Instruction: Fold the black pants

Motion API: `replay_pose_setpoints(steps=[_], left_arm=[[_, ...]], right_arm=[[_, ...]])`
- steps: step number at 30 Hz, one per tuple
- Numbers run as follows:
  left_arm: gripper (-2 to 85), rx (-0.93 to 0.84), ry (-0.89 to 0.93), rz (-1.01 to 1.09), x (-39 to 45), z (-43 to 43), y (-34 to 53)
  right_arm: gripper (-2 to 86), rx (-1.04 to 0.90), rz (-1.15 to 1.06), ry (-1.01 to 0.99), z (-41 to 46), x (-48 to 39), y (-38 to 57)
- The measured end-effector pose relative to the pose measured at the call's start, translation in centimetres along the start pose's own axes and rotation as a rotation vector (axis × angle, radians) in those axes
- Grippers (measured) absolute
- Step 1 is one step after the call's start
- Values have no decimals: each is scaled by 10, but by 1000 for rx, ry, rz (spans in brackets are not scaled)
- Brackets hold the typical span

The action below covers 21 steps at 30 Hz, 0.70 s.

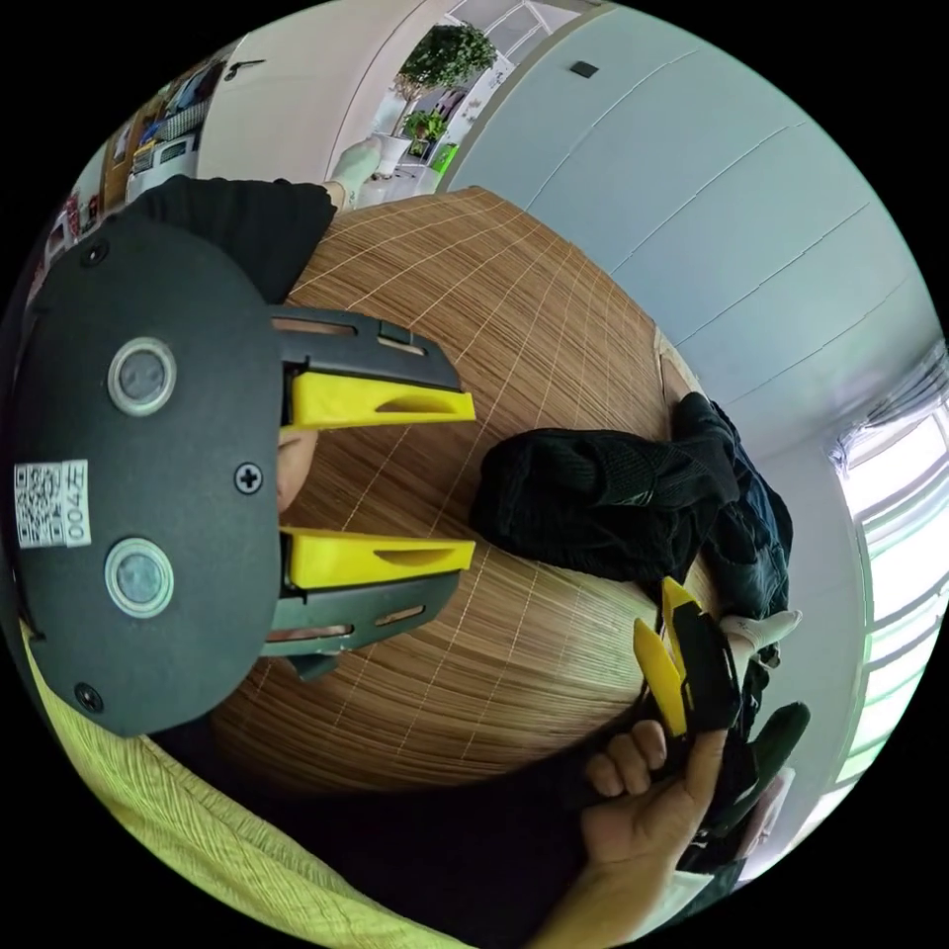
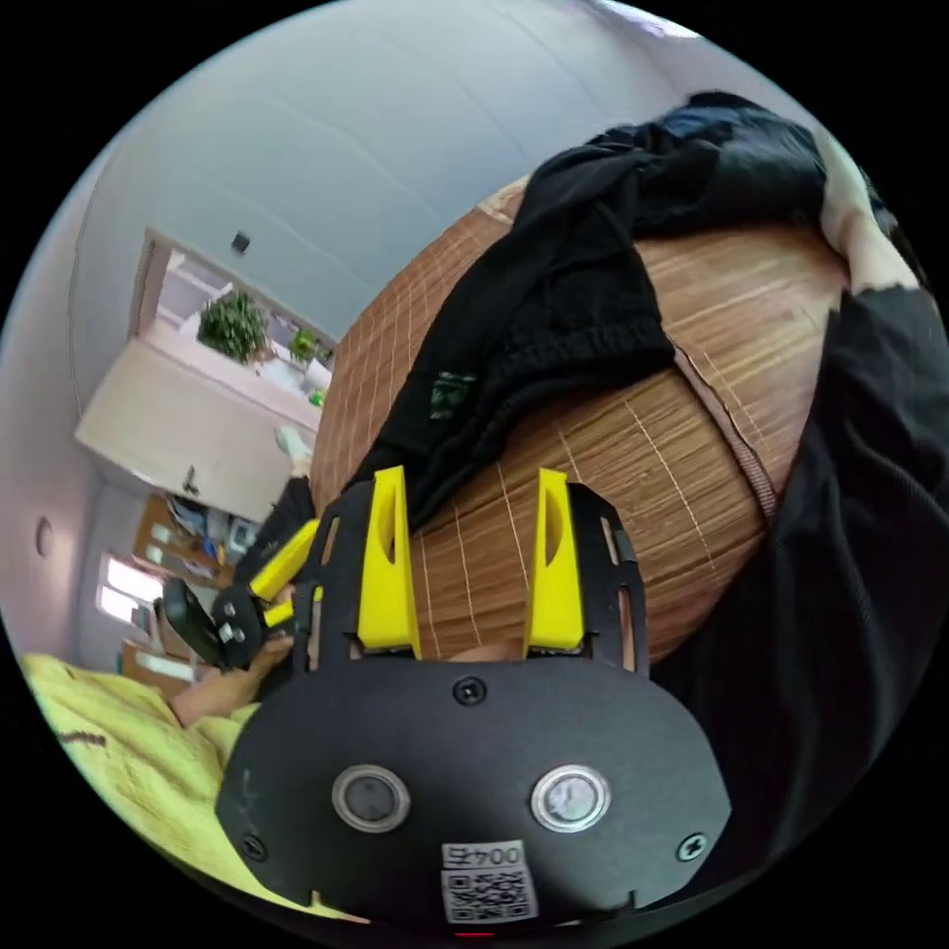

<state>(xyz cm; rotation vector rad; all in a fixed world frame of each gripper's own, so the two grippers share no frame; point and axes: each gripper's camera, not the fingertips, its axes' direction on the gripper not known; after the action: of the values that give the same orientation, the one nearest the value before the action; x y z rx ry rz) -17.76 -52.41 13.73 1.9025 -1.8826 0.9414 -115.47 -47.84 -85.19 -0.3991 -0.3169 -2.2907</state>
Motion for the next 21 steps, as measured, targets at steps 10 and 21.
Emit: replay_pose_setpoints(steps=[10,21], left_arm=[[168,73,-174,273,118,19,35],[165,68,-391,835,262,140,74]], right_arm=[[191,59,322,-126,30,88,-44],[51,176,261,-271,14,118,-27]])
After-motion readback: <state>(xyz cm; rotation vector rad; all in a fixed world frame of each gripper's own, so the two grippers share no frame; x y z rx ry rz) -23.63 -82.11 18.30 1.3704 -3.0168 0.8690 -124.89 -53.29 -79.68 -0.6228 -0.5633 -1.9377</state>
